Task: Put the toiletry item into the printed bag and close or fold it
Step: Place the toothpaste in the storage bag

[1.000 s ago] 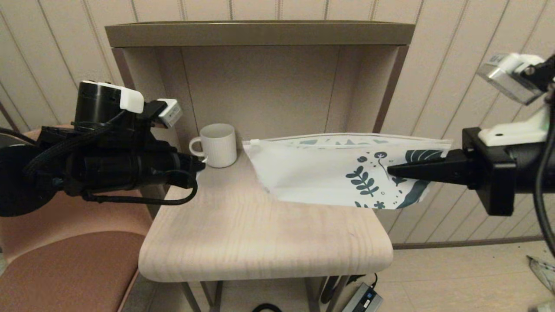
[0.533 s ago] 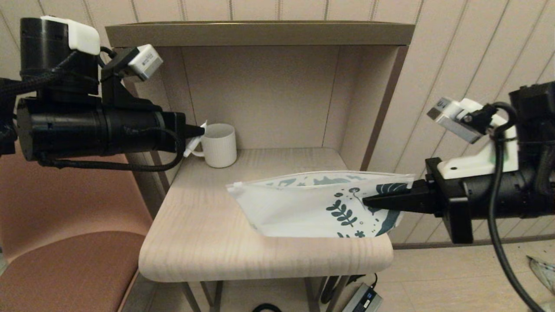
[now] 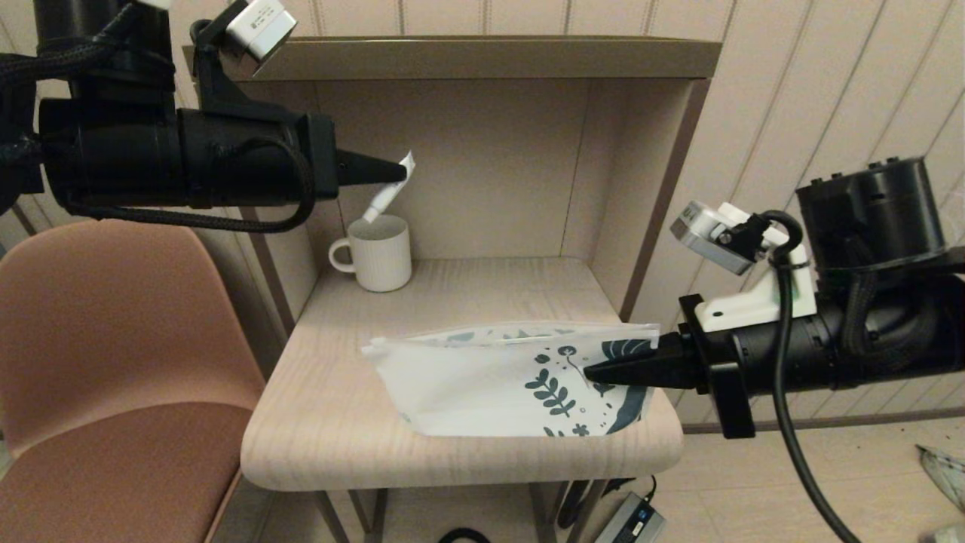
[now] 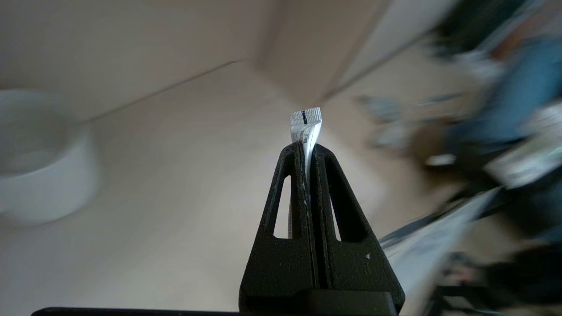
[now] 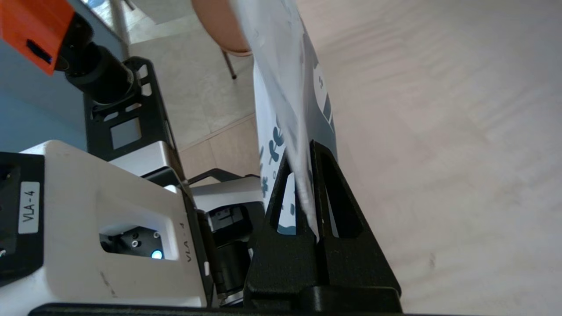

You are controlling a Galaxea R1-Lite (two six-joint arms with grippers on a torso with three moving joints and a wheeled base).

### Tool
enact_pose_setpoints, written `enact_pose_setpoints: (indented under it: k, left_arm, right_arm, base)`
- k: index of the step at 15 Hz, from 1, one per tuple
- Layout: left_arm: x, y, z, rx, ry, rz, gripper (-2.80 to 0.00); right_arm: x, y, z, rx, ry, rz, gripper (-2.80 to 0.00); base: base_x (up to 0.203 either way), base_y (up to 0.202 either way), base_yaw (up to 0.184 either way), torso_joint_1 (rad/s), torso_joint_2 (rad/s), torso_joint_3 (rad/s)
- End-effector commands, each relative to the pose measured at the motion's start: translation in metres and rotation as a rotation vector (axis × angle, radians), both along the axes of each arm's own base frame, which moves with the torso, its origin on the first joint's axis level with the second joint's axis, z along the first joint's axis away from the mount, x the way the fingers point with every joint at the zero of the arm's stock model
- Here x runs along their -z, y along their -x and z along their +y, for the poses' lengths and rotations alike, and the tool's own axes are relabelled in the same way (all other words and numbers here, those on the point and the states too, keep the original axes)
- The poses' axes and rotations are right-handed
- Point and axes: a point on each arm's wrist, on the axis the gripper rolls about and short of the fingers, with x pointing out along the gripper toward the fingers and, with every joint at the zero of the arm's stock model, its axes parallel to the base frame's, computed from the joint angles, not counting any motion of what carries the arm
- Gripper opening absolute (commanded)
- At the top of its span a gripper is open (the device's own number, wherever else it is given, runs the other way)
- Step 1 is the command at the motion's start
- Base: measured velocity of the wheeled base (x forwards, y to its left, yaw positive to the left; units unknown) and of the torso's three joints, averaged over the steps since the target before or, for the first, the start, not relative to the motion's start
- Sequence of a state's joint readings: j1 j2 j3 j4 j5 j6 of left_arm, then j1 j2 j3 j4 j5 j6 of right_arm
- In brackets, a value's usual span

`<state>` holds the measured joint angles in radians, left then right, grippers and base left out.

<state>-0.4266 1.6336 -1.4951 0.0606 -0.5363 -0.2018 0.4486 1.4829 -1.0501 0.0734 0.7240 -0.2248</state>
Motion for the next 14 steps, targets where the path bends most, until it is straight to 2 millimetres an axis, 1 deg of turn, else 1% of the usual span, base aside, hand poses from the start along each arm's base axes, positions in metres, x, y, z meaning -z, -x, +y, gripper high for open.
enact_pose_setpoints:
  k: [1, 4, 7, 9, 11, 14]
  left_arm:
    - [0.007, -0.018, -0.013, 0.078, 0.055, 0.094, -2.80]
    - [0.015, -0.034, -0.037, 0.129, 0.078, 0.154, -2.80]
    - [0.012, -0.031, -0.050, 0.160, 0.098, 0.170, -2.80]
    - [0.009, -0.029, -0.054, 0.173, 0.127, 0.205, -2.80]
    - [0.006, -0.026, -0.058, 0.184, 0.142, 0.224, -2.80]
    - [0.010, -0.022, -0.064, 0.203, 0.134, 0.240, -2.80]
  right_arm:
    - [0.002, -0.007, 0.005, -0.008, 0.003, 0.010, -2.80]
    - [-0.007, -0.015, 0.009, -0.008, -0.012, -0.012, -2.80]
    - [-0.015, -0.017, 0.011, -0.006, -0.031, -0.022, -2.80]
    - [-0.018, -0.018, 0.011, -0.003, -0.037, -0.028, -2.80]
    - [-0.017, -0.019, 0.012, -0.003, -0.035, -0.023, -2.80]
    - [-0.013, -0.025, 0.013, 0.004, -0.029, -0.008, -2.80]
  base:
    - [0.000, 0.000, 0.000, 0.000, 0.00, 0.000]
    - [0.000, 0.000, 0.000, 0.000, 0.00, 0.000]
    - [0.000, 0.000, 0.000, 0.000, 0.00, 0.000]
    - [0.000, 0.000, 0.000, 0.000, 0.00, 0.000]
    - [0.000, 0.000, 0.000, 0.000, 0.00, 0.000]
    - [0.000, 0.000, 0.000, 0.000, 0.00, 0.000]
